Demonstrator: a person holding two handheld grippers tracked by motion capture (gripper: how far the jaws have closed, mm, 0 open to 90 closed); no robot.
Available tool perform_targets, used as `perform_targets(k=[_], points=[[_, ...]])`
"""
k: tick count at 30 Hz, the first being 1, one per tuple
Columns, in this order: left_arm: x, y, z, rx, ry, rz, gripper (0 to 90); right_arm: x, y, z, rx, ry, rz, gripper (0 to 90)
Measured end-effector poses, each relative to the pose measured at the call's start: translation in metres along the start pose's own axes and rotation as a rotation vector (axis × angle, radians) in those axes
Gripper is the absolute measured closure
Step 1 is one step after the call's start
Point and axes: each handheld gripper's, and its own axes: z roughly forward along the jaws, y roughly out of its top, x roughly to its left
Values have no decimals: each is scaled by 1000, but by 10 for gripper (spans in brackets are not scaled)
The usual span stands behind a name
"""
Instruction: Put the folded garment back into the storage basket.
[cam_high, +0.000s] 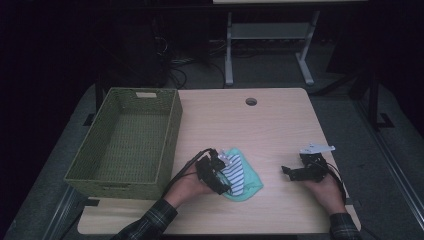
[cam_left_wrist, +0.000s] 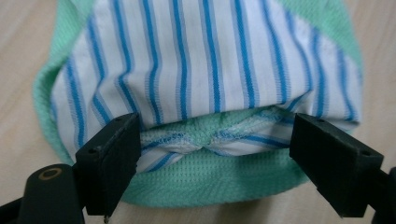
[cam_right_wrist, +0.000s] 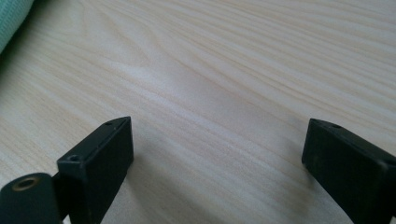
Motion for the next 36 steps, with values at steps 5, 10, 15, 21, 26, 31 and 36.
perform_targets(k=[5,10,15,21,26,31,36], points=[[-1,-2,1,9,6,14,156,0,0,0,0,-1,2,84],[-2,-2,1,17,27,40,173,0,0,0,0,-2,8,84],[3,-4,-2,4,33,36,280,0,0,0,0,-5,8,84],[5,-4,-5,-4,34,40,450,0,0,0,-1,-7,7,84],[6,-2,-5,-13,40,60,632,0,0,1,-2,-8,8,84],[8,-1,-5,-15,48,61,766,0,0,1,-2,-10,10,84],[9,-1,-5,-16,51,62,804,0,0,1,-2,-10,10,84]])
